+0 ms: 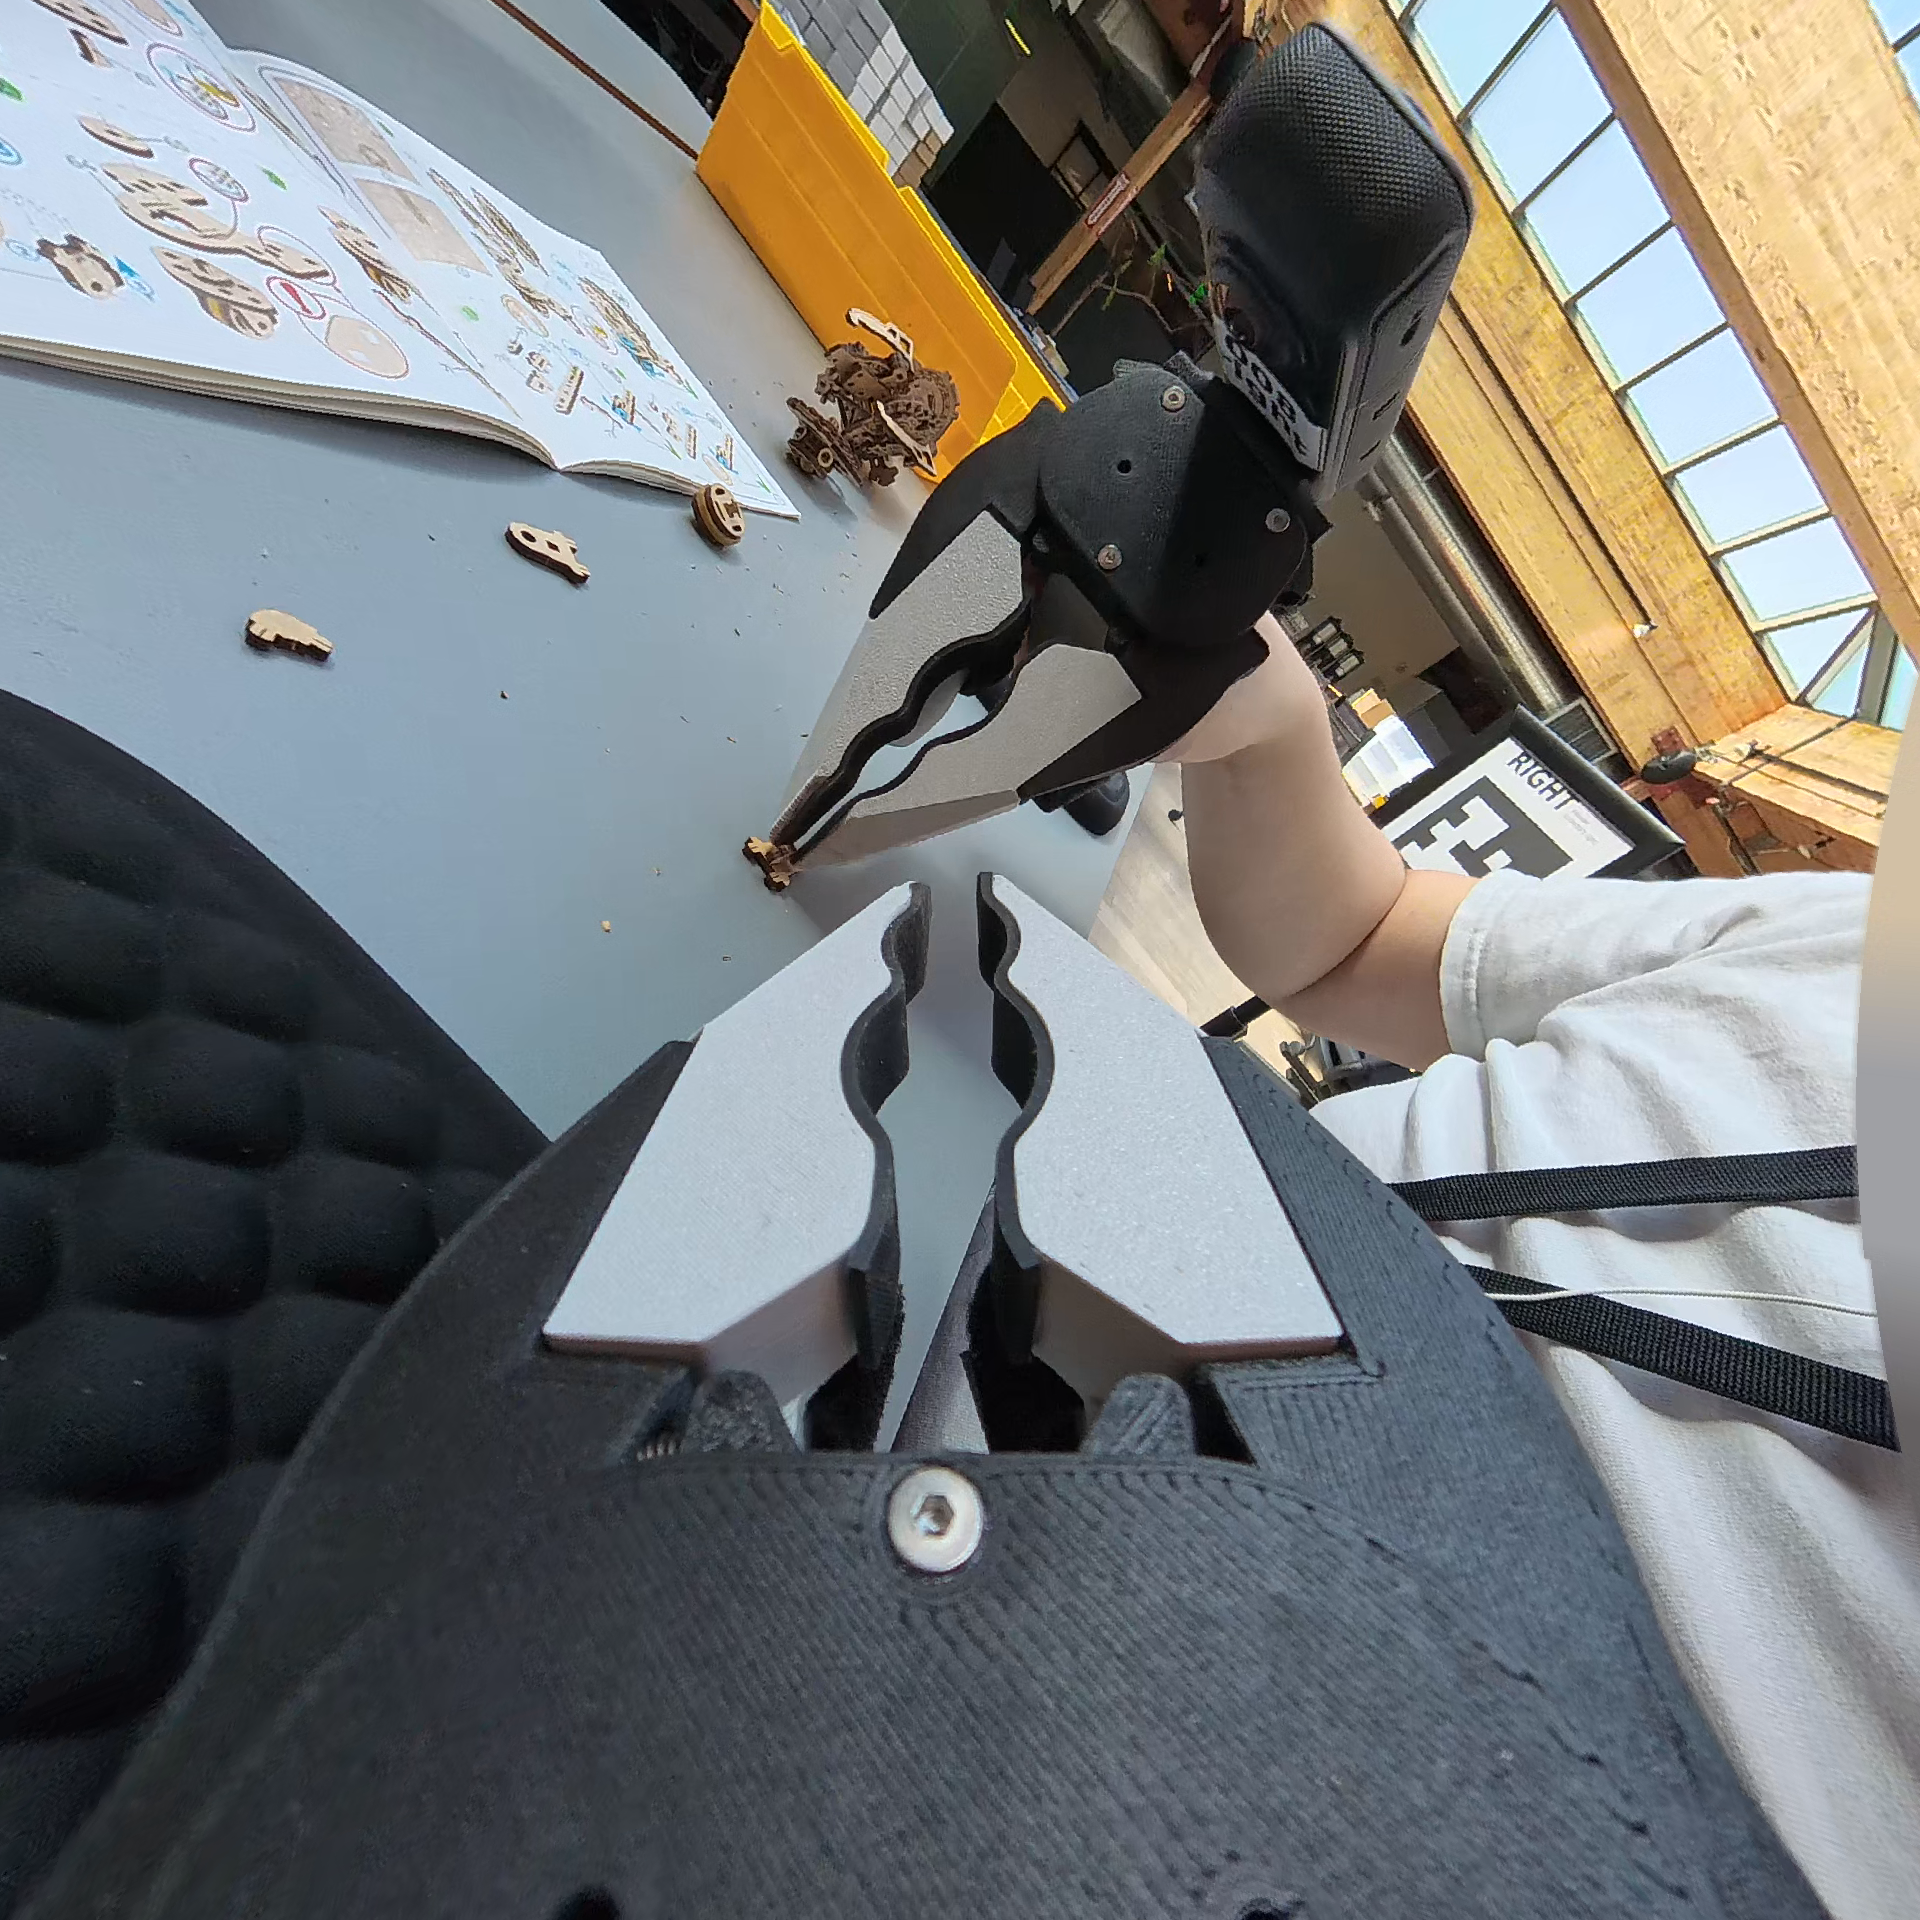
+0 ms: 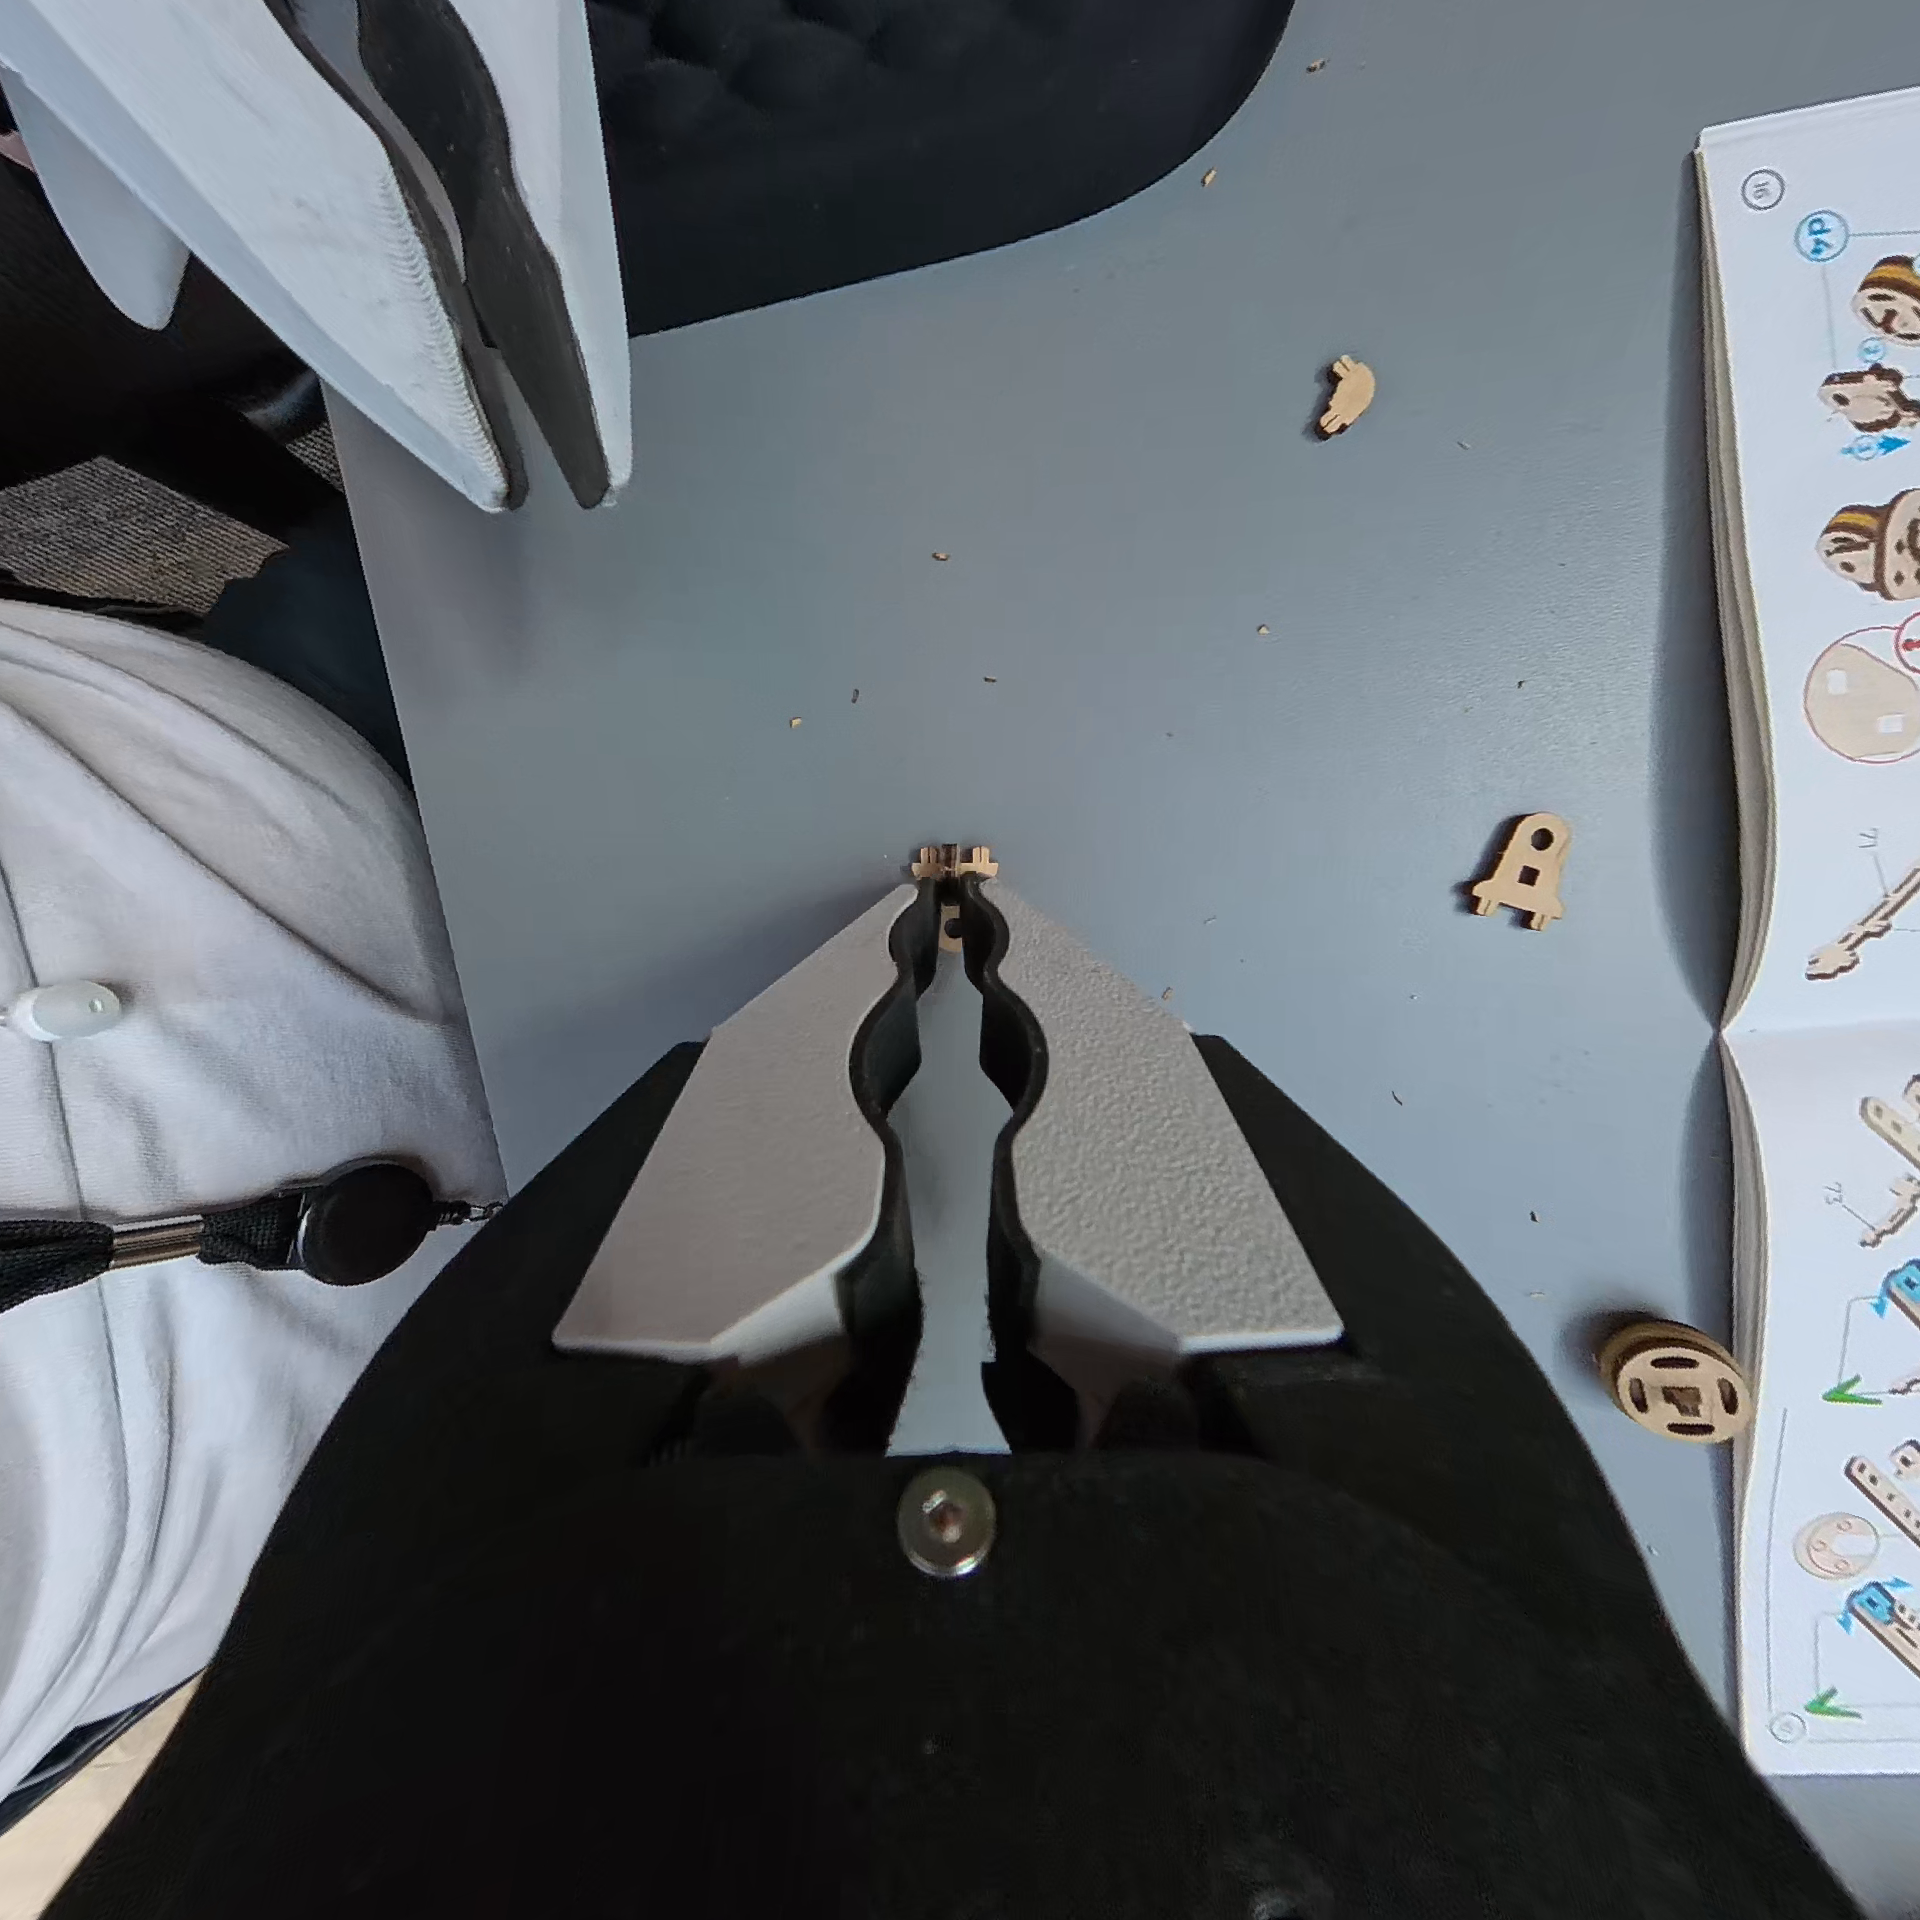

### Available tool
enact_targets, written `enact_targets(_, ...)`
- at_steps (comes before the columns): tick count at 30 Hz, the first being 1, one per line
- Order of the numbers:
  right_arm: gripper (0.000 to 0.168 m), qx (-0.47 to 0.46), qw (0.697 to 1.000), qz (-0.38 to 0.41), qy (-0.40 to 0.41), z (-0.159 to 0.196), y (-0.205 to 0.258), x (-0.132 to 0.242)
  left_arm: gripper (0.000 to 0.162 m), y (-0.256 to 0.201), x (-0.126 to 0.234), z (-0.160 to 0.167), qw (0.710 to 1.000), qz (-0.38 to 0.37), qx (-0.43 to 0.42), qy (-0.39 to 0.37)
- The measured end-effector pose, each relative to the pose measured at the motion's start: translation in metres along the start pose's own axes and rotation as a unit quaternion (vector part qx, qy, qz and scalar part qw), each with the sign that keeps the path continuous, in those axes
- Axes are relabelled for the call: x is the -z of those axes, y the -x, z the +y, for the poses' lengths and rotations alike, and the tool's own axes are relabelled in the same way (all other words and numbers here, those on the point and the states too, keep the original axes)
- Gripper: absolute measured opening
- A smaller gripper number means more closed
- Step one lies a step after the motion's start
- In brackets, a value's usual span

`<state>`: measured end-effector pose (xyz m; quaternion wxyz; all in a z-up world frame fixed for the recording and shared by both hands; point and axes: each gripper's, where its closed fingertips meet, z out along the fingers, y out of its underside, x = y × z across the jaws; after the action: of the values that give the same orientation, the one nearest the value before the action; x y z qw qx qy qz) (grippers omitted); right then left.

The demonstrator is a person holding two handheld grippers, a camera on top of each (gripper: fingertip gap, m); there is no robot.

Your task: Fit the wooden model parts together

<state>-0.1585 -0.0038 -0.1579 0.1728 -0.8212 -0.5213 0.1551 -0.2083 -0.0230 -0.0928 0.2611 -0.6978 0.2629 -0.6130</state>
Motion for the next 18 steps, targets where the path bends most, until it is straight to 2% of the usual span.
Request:
enact_targets(1,0.007,-0.001,1.0,-0.004,0.0,0.001,0.0,0.0,0.008,0.0,0.0,0.0,1.0,-0.001,0.001,0.001)
enact_targets(2,0.021,-0.004,1.0,-0.006,-0.012,-0.002,0.001,0.001,0.008,0.0,0.0,0.0,1.0,-0.001,0.001,0.002)
enact_targets(3,0.028,-0.005,1.0,-0.007,-0.027,-0.006,0.001,0.004,0.008,0.0,0.0,0.001,1.0,-0.002,0.002,0.002)
enact_targets(7,0.025,0.014,0.998,0.012,-0.061,-0.003,-0.003,0.016,0.008,0.0,0.0,0.001,1.0,-0.002,0.002,0.004)
enact_targets(14,0.021,0.008,0.995,0.024,-0.095,0.01,-0.004,0.003,0.008,0.001,-0.001,0.001,1.0,-0.001,0.007,0.005)
enact_targets(16,0.01,0.016,0.993,0.021,-0.118,0.005,-0.002,0.001,0.008,0.001,-0.001,0.001,1.0,-0.003,0.008,0.007)
enact_targets(18,0.01,0.031,0.99,0.028,-0.133,0.003,-0.002,0.001,0.008,0.001,-0.001,0.001,1.0,-0.005,0.006,0.008)
